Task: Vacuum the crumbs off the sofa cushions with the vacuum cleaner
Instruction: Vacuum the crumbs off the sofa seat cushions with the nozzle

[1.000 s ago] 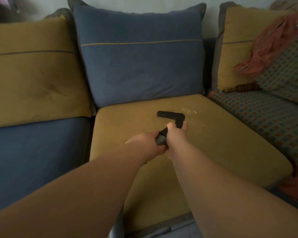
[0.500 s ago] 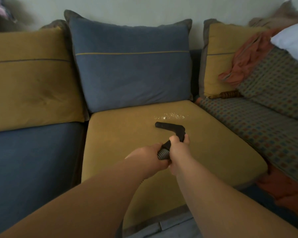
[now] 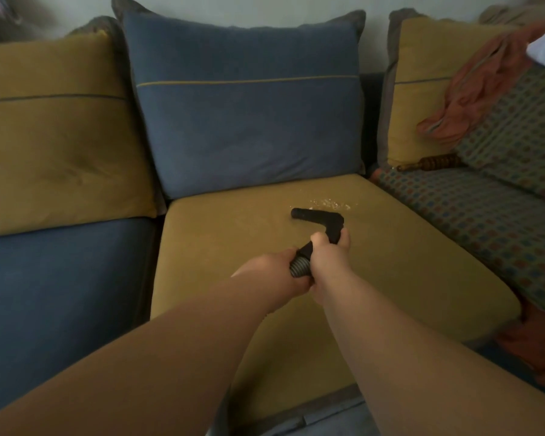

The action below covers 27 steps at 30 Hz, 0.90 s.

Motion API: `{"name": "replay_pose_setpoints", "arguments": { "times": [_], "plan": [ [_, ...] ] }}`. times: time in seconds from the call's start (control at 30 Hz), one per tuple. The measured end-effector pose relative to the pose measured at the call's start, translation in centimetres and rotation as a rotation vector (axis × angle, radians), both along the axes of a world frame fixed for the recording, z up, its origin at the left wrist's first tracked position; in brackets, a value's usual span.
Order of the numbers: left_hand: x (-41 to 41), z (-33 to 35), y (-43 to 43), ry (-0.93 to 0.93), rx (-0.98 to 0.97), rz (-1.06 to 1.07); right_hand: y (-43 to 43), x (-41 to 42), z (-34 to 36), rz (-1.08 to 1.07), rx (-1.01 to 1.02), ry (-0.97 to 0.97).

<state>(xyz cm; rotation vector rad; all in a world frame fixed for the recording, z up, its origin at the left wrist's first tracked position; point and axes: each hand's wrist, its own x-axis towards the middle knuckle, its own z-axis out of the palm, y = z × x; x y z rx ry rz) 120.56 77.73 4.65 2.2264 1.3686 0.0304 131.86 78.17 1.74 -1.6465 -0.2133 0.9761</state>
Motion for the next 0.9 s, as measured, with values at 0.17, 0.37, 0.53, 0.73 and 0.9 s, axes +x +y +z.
{"name": "replay_pose_setpoints", "arguments": {
  "times": [0.17,0.37,0.53,0.73,0.9],
  "plan": [
    [0.2,-0.3,1.9,-0.015,-0.004,0.027,2.2,0.3,0.4,0.034,-0.050,-0.034],
    [0.5,-0.1,2.4,-0.032,-0.032,0.066,3.3,0.4,1.0,0.075,-0.073,-0.086],
    [0.8,0.4,0.7,-0.030,-0.050,0.031,1.0,0.9,1.1,0.047,-0.067,-0.056],
    [1.8,1.0,-3.1,-0.025,-0.054,-0.034,-3.5,2.2,1.2,0.008,-0.059,-0.072],
    [2.8,1.7,-5.3,-0.020,-0.075,-0.070,-5.8,3.3,1.0,-0.033,-0.021,-0.069]
  ]
}}
